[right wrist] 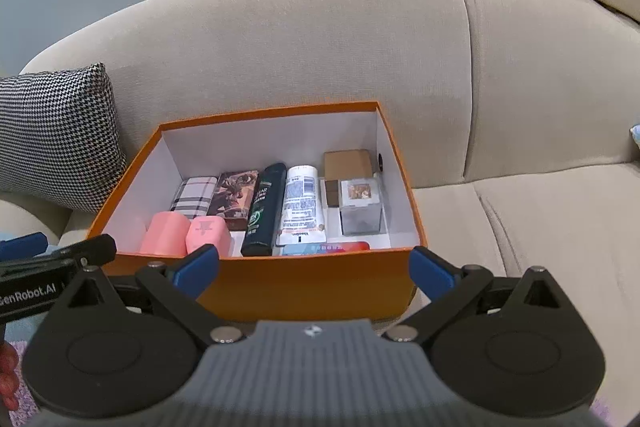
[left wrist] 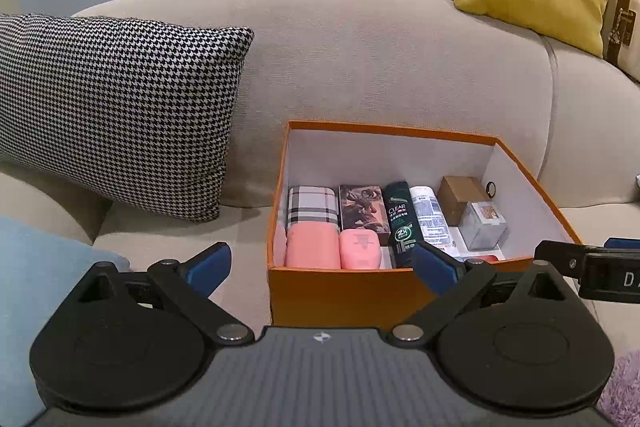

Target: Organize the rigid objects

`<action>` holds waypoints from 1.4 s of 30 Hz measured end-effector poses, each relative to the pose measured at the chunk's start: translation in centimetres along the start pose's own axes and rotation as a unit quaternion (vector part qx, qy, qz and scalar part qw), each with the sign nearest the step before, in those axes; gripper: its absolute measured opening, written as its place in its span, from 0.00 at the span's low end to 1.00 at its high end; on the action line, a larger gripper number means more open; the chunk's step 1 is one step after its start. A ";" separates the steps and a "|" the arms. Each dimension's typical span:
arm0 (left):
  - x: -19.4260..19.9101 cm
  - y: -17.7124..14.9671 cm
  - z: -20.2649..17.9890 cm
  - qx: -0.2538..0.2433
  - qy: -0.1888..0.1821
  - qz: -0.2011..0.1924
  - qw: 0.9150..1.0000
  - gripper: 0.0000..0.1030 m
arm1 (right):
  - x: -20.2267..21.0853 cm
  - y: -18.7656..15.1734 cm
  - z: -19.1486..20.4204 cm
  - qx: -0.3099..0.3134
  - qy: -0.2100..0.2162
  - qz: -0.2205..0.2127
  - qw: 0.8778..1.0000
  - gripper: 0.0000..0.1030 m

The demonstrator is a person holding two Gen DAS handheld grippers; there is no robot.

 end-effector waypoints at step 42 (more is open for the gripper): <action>1.2 -0.3 -1.1 -0.029 -0.002 -0.003 1.000 1.00 | 0.9 -0.5 0.7 0.010 0.004 0.002 1.000 0.98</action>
Point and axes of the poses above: each gripper's, at about its wrist camera, not at the fingertips, and x roughly against the way its jaws point, z to its left, y to its top, the point moved 10 cm from there along -x, roughly the way its jaws point, and after that the axes turned 12 degrees about -z, right-handed, at the moved point
